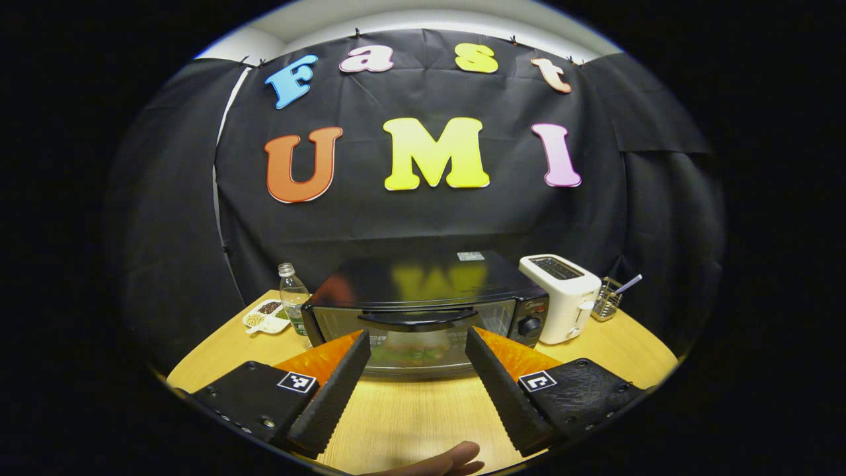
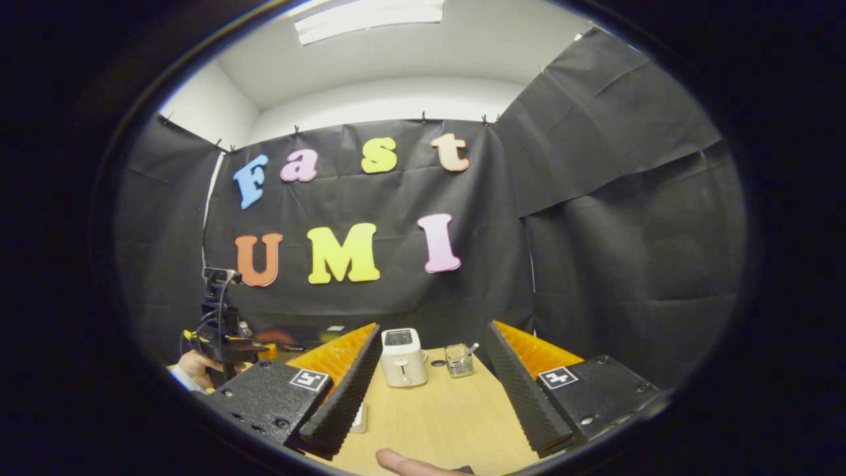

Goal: Open the electric oven with the left hand, put the food in, and close the electric oven.

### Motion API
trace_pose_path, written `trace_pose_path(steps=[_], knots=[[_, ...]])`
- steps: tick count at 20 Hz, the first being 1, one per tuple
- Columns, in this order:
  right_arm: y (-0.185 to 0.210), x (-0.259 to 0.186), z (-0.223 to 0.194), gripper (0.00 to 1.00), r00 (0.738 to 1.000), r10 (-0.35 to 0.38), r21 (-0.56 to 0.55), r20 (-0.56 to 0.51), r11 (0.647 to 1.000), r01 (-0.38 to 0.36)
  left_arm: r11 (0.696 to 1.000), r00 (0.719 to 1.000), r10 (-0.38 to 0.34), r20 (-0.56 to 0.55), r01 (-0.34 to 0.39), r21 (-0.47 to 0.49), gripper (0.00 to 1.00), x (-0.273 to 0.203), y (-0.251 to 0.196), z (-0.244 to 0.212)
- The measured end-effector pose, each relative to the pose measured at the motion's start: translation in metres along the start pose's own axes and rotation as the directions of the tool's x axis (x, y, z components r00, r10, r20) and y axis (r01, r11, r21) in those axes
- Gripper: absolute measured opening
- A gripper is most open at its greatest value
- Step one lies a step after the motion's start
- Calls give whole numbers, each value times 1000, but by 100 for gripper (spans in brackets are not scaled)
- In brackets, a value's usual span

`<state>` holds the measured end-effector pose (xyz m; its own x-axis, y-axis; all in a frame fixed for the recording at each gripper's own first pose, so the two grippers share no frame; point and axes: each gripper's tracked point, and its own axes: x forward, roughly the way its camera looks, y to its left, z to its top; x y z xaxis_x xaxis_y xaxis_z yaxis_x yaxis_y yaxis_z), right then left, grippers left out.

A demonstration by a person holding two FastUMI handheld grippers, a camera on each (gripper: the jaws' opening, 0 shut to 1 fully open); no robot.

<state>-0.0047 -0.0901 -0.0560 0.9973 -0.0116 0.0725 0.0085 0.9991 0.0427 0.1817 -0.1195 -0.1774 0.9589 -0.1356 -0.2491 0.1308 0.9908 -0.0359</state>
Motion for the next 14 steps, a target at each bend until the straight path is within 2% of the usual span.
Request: trace_pose_path(steps=[1, 2, 3, 4, 6, 7, 10, 13, 14], knots=[[2, -4, 0, 89, 1000, 4, 1, -3, 1000, -4, 1000, 1000, 9, 22, -9, 1, 95, -13, 5, 6], [3, -7, 1, 100, 1000, 9, 1, -5, 1000, -9, 1000, 999, 17, 42, -17, 2, 95, -26, 8, 13], [5, -12, 2, 100, 1000, 12, 0, -4, 1000, -12, 1000, 998, 18, 64, -18, 1, 95, -41, 7, 20], [5, -16, 5, 89, 1000, 11, 3, 3, 1000, -11, 1000, 996, 18, 88, -18, -4, 95, -57, 7, 29], [8, -21, 12, 89, 1000, 11, -1, 20, 1000, -11, 999, 990, 24, 140, -21, -24, 95, -91, 8, 48], [13, -24, 11, 100, 1000, 14, -16, 21, 1000, -14, 999, 986, 32, 165, -25, -39, 95, -110, 10, 57], [21, -35, 19, 100, 999, 16, -51, 37, 999, -14, 998, 976, 37, 217, -23, -67, 95, -165, 11, 76], [24, -46, 10, 100, 1000, -8, -62, 18, 998, 9, 998, 972, 52, 230, -42, -46, 95, -212, 21, 81], [25, -49, 7, 100, 1000, -20, -52, 6, 998, 21, 997, 967, 65, 245, -55, -46, 88, -226, 26, 84]])
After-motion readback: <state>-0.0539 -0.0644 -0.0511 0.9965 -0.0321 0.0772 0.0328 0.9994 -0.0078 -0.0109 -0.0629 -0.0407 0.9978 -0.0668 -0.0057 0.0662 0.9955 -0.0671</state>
